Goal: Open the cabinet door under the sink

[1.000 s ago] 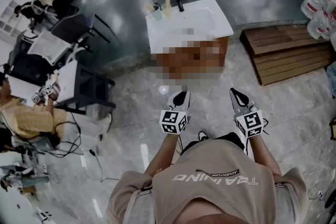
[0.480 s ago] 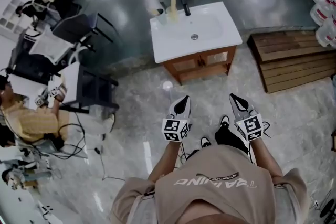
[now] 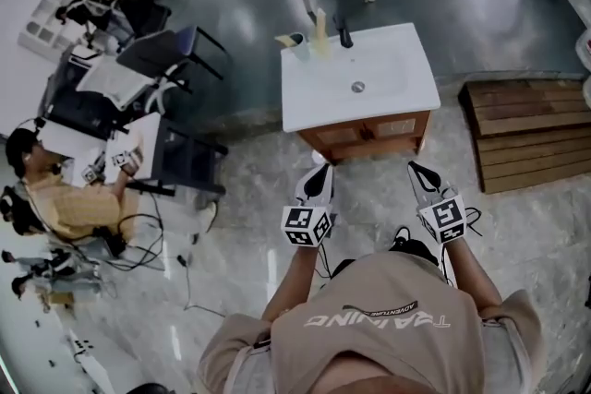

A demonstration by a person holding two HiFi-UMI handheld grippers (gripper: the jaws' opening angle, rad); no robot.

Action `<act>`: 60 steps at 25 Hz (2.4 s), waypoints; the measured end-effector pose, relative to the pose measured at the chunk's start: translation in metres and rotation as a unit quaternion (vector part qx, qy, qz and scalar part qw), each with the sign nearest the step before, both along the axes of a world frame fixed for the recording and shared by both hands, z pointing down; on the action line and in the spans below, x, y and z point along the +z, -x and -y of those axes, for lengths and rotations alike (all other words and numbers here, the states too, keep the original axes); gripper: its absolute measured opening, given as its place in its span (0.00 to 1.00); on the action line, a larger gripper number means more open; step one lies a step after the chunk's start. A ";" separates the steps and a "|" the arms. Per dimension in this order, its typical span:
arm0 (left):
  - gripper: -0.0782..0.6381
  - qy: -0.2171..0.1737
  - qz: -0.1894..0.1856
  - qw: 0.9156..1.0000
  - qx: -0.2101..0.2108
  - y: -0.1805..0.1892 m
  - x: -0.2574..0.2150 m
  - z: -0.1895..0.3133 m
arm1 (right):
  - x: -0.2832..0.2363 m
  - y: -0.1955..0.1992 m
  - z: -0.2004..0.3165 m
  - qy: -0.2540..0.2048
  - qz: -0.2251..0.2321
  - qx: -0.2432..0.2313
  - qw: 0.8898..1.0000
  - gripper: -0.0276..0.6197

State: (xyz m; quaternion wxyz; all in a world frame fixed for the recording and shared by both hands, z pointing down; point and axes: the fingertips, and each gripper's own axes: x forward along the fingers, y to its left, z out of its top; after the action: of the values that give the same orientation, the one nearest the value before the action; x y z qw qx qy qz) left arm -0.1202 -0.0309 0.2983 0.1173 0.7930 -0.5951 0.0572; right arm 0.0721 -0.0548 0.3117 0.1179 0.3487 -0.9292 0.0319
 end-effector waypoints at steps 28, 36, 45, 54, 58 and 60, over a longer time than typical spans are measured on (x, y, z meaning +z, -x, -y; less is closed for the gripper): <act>0.13 0.015 -0.013 0.999 0.047 0.074 0.037 0.044 | -0.011 0.071 0.035 -0.001 -0.015 0.063 0.998 0.05; 0.13 0.054 -0.041 0.996 0.053 0.064 0.067 0.054 | 0.024 0.080 0.035 0.050 -0.042 0.047 0.997 0.05; 0.13 0.101 -0.021 0.993 0.061 0.025 0.115 0.080 | 0.072 0.072 0.063 0.088 -0.039 0.032 0.995 0.05; 0.13 0.158 -0.034 0.986 0.045 -0.004 0.196 0.110 | 0.140 0.048 0.056 0.111 -0.079 -0.016 0.991 0.05; 0.13 0.165 -0.021 0.985 0.041 -0.016 0.233 0.129 | 0.196 0.023 0.065 0.154 -0.093 -0.002 0.984 0.05; 0.13 0.168 -0.018 0.985 0.045 -0.023 0.249 0.133 | 0.219 0.019 0.069 0.164 -0.101 -0.003 0.981 0.05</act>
State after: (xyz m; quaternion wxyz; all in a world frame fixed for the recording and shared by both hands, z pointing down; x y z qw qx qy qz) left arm -0.0975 -0.1643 0.5471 0.2570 0.7890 -0.5383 0.1472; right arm 0.0532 -0.1234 0.5306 0.2669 0.3237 -0.8956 0.1481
